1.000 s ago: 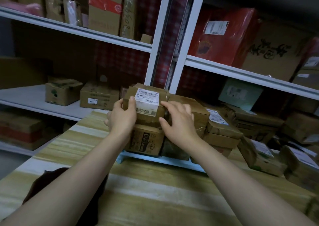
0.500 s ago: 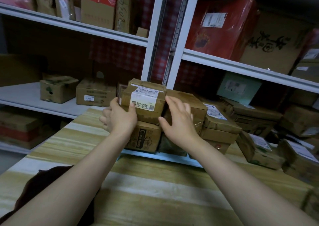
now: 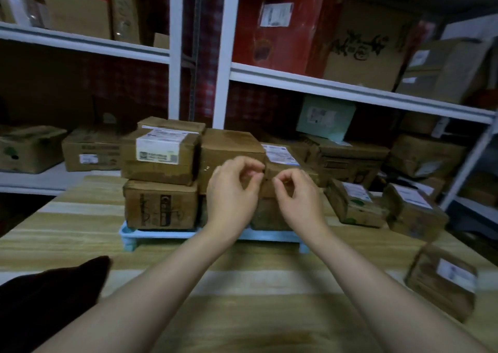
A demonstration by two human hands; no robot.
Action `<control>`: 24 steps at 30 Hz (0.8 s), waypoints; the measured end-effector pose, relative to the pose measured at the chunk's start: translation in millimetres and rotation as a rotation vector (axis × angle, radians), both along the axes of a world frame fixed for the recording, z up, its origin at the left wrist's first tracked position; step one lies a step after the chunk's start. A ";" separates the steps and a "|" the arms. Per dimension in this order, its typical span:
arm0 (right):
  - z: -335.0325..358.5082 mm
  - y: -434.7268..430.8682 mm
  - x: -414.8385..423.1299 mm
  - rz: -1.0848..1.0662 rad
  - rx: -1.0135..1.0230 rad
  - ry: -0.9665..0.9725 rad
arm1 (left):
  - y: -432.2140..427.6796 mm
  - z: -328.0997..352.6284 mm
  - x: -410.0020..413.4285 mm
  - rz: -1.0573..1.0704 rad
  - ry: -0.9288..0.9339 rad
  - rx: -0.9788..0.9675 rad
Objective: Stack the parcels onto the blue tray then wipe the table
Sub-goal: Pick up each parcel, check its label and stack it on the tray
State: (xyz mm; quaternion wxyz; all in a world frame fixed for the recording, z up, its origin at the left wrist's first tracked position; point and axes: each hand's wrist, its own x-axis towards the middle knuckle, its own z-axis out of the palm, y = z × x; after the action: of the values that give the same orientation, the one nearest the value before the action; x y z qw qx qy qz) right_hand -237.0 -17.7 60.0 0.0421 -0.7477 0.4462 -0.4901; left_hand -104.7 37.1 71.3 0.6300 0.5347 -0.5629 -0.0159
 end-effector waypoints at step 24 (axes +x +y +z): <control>-88.1 17.8 -330.8 -0.772 0.788 -0.626 | -46.8 -89.3 -299.0 -0.871 0.055 1.083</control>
State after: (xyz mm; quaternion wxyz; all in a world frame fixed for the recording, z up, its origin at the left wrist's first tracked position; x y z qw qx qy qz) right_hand -567.9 0.2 -28.1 0.2631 -0.2825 0.7971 -0.4644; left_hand -403.7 -9.6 -18.0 0.2248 0.4987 -0.6230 -0.5592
